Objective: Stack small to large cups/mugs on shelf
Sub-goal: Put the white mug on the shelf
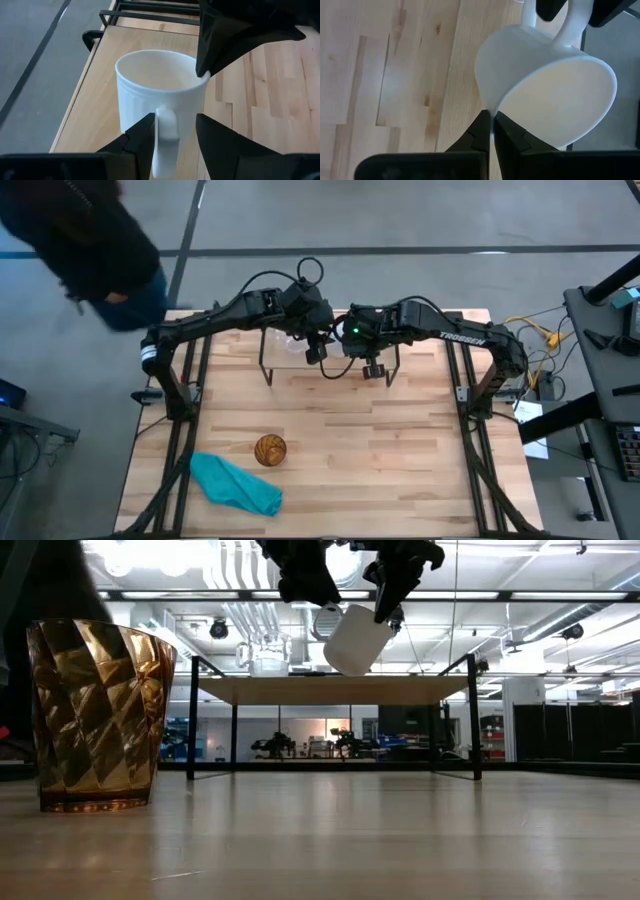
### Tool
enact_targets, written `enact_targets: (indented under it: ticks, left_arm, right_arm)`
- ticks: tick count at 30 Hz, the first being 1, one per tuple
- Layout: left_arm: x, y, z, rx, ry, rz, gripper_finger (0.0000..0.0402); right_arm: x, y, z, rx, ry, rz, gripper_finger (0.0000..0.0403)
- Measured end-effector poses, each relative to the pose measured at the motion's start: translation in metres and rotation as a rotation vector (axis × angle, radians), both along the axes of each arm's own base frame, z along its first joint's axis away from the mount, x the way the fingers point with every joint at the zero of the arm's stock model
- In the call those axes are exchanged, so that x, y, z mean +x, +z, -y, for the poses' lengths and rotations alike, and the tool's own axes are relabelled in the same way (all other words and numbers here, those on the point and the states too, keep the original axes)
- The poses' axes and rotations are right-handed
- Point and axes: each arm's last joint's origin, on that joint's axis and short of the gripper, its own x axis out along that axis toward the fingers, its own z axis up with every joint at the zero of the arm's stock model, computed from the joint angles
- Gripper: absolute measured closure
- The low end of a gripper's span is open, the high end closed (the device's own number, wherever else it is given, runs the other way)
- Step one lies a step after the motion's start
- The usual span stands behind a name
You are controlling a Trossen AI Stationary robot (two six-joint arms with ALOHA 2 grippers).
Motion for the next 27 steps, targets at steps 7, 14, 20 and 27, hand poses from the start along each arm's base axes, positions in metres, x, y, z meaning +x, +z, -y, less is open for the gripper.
enact_targets:
  ticks: [7,14,20,27]
  left_arm:
    - [0.0016,-0.0008,-0.0005,0.001,-0.001,0.004,0.0272]
    - [0.0016,-0.0008,-0.0005,0.018,-0.015,0.000,0.0272]
    - [0.0013,-0.0010,-0.0009,0.022,-0.010,-0.004,0.0272]
    - [-0.0006,-0.0030,-0.0019,0.033,0.013,-0.035,0.0272]
  right_arm:
    - [0.0000,0.0000,0.0000,0.000,0.000,0.000,0.0394]
    - [0.0000,-0.0001,0.0000,0.000,0.000,0.000,0.0394]
    - [0.0000,-0.0001,0.0000,0.001,-0.001,0.000,0.0394]
    - [0.0000,-0.0001,0.0000,0.006,-0.013,0.004,0.0394]
